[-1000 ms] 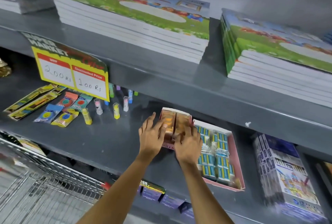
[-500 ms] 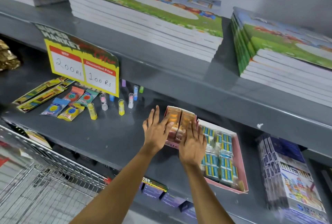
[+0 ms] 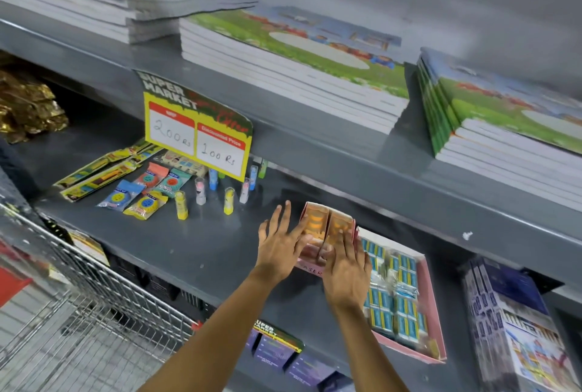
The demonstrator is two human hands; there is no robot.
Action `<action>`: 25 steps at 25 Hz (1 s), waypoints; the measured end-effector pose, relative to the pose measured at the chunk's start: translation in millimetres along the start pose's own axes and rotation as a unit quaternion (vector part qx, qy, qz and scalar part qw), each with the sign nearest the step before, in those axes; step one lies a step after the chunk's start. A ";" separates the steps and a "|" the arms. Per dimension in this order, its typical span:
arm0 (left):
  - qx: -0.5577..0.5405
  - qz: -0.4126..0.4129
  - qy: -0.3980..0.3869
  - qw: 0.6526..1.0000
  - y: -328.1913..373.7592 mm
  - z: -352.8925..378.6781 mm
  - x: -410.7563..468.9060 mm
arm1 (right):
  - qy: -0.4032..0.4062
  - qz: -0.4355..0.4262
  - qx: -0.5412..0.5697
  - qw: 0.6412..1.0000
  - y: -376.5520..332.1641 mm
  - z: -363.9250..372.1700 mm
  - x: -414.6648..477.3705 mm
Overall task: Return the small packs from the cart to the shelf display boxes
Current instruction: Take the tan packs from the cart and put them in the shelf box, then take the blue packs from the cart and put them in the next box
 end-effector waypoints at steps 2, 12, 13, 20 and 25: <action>-0.018 -0.005 0.031 0.999 -11.7 -5.5 -6.9 | 0.018 -0.016 0.012 1.000 -10.5 -1.3 -2.1; -0.060 -0.312 0.133 0.939 -245.7 -32.9 -140.3 | -0.068 -0.210 0.200 0.955 -206.0 88.6 -66.2; -0.052 -0.351 0.129 0.926 -274.2 -24.4 -166.5 | -0.087 -0.229 0.222 0.944 -225.6 105.2 -84.2; -0.015 -0.549 -0.034 0.835 -381.3 126.7 -332.6 | -0.297 -0.228 0.219 0.901 -245.9 285.4 -247.5; -0.051 -0.658 -0.117 0.742 -385.0 231.2 -392.0 | -0.387 -0.098 0.154 0.904 -198.3 385.4 -330.3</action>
Point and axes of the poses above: each hand's wrist, its own x-axis towards the middle knuckle, its own z-axis out of the palm, y = z × x, the point moved 5 cm from there along x, towards the middle knuckle, and after that the axes turned 11 degrees about x, right-handed, at the moved point
